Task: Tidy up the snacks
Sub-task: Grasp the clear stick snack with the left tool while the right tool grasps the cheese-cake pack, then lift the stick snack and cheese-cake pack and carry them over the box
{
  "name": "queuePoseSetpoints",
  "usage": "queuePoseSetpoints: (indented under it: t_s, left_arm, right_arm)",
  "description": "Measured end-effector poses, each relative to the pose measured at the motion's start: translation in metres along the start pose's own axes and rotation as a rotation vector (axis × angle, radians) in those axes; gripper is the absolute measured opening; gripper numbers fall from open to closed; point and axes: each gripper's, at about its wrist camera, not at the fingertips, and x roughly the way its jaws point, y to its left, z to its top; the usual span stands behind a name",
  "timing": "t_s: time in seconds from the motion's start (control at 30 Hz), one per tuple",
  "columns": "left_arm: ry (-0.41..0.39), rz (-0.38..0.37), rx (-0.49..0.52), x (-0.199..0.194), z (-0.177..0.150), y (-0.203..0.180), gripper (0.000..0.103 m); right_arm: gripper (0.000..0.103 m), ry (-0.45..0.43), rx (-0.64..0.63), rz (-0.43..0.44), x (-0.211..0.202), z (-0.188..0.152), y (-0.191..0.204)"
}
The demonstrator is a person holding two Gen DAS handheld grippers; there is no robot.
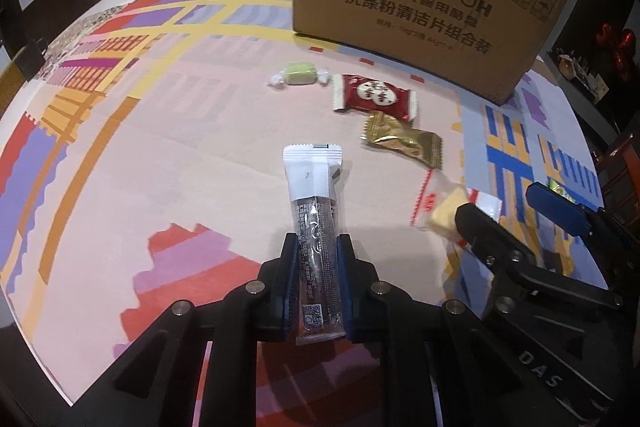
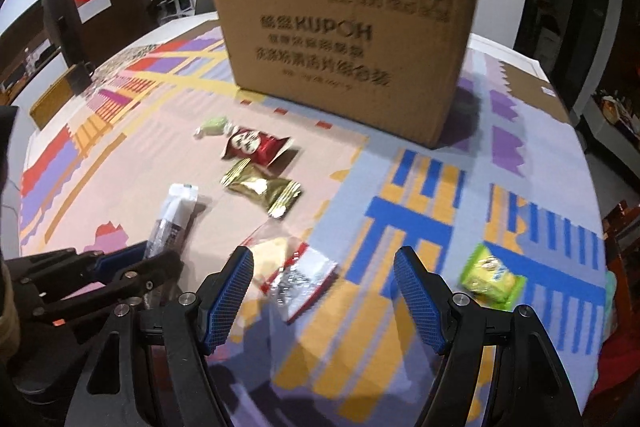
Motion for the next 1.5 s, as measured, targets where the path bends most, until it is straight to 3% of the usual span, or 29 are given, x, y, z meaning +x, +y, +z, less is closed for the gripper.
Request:
queuePoseSetpoints:
  t_s: [0.57,0.73,0.93,1.5]
  left_arm:
    - [-0.003,-0.035,0.000,0.000,0.001,0.019,0.019]
    - [-0.005,-0.044,0.005,-0.001,0.001,0.019,0.019]
    - [-0.008,-0.058,0.012,-0.002,0.001,0.018,0.018]
    - [-0.060,-0.092,0.052,-0.020,0.013,0.010,0.018]
  right_arm:
    - [0.073,0.057,-0.035,-0.035,0.029,0.002,0.031]
    - [0.052,0.049,-0.026,-0.037,0.025,0.000,0.031]
    - [0.039,0.029,-0.002,-0.033,0.019,-0.002,0.030]
    - [0.037,-0.030,0.069,-0.056,-0.010,0.005,0.022]
